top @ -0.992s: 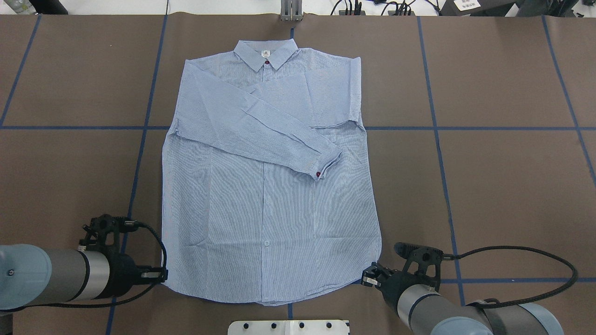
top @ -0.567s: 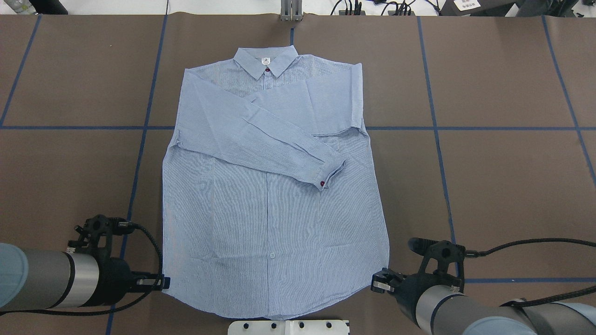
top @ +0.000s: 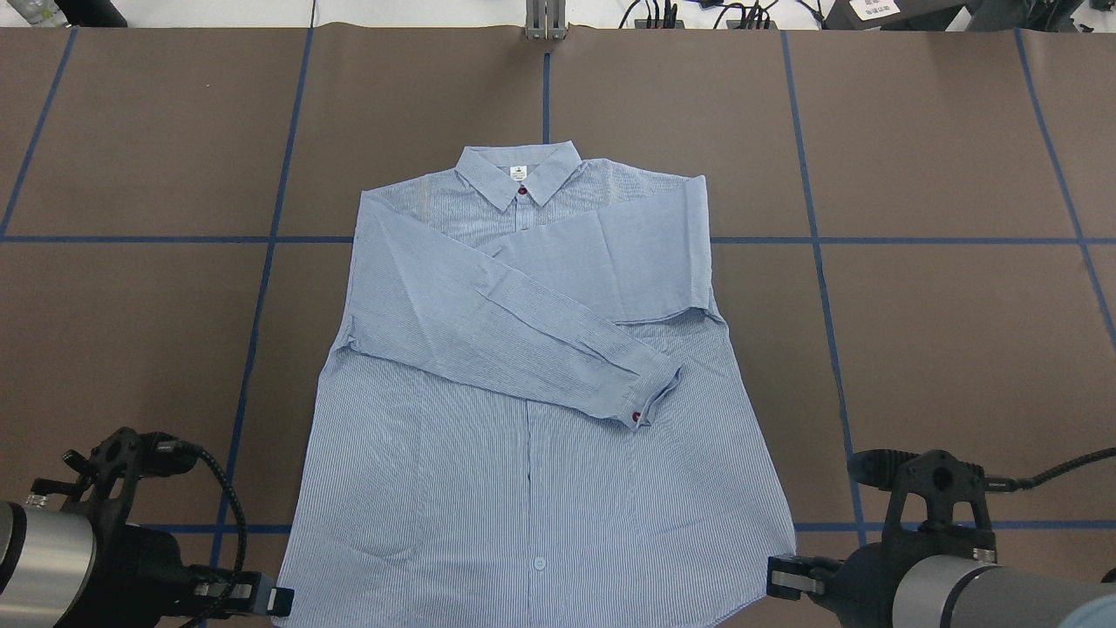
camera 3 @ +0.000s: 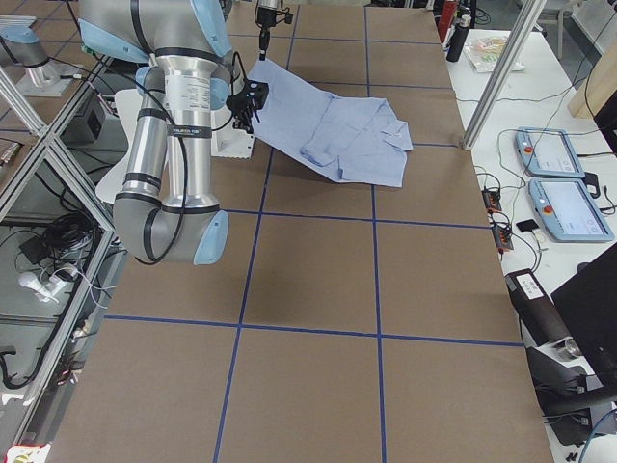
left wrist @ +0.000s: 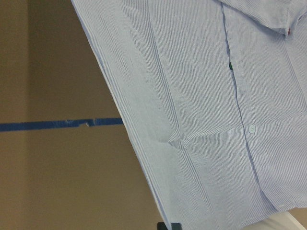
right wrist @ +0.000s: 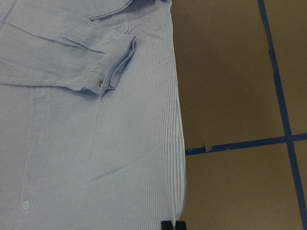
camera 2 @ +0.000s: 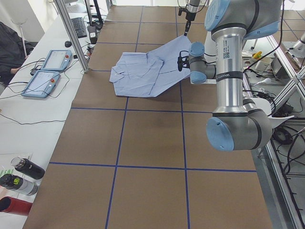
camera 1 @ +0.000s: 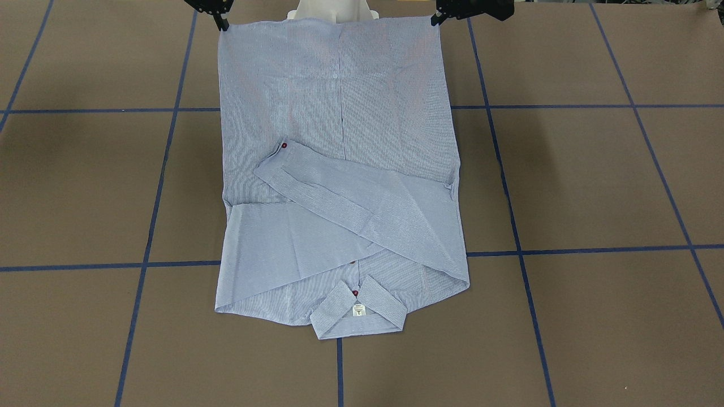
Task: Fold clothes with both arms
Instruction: 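Lift the hem with both grippers and fold it toward the collar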
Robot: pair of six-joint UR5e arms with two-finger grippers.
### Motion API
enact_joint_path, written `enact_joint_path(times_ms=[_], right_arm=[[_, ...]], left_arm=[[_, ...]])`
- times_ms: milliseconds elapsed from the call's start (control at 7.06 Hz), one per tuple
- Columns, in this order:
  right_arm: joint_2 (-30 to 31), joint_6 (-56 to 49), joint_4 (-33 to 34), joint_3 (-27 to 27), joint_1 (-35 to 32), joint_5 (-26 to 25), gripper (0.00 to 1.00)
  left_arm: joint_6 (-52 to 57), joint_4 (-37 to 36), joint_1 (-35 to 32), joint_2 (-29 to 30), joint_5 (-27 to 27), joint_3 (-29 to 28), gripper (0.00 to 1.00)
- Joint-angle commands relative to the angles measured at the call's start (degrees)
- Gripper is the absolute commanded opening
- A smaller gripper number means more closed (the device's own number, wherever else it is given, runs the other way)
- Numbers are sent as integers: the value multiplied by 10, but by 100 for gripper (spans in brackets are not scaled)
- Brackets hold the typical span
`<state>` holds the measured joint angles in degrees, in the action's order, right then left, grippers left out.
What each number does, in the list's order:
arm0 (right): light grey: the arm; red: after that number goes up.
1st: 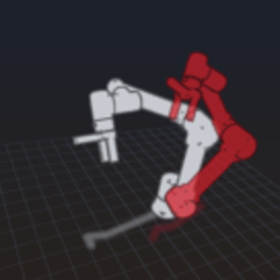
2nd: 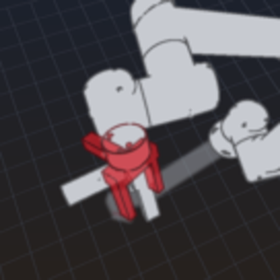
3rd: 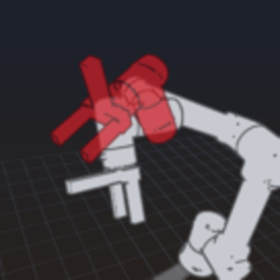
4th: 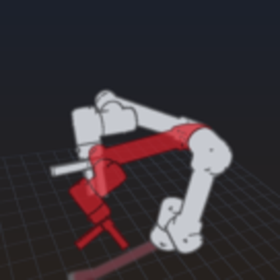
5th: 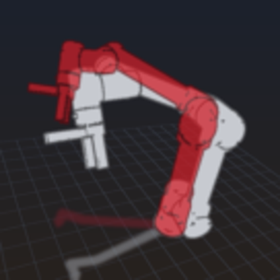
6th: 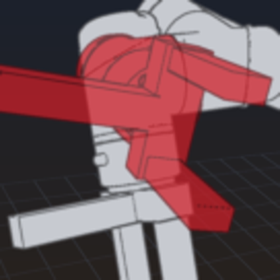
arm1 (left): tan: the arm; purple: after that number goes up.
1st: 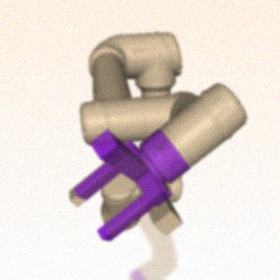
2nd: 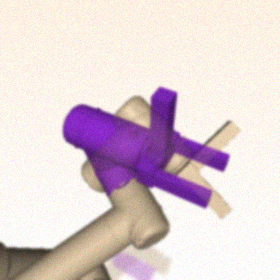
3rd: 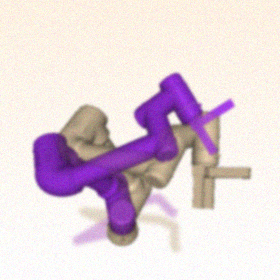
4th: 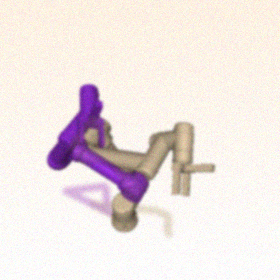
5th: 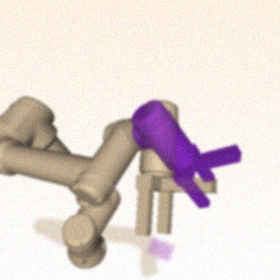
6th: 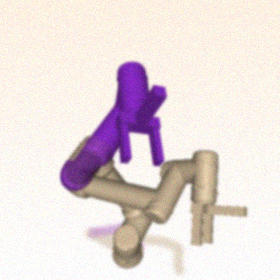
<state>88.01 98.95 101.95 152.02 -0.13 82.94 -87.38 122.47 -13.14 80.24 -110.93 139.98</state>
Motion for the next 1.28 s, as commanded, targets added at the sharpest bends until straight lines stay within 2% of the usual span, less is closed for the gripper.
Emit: enact_joint_path(times_ms=[0,283,567,709,992,1134], right_arm=[[-13,-2,20,26,-54,50,0],[-80,-23,56,-6,-131,67,0],[-133,-54,58,-74,-197,67,0],[-172,-87,58,-122,-225,65,0],[-193,-126,48,-181,-285,62,0],[-215,-148,20,-225,-317,62,0]], left_arm=[[-4,-77,-34,11,-48,51,0],[-3,-177,-100,101,-49,27,0],[3,-226,-175,214,-47,-71,0],[3,-227,-191,225,-46,-95,0],[29,-227,-257,239,-32,-109,0],[33,-227,-282,263,-29,-140,0]])
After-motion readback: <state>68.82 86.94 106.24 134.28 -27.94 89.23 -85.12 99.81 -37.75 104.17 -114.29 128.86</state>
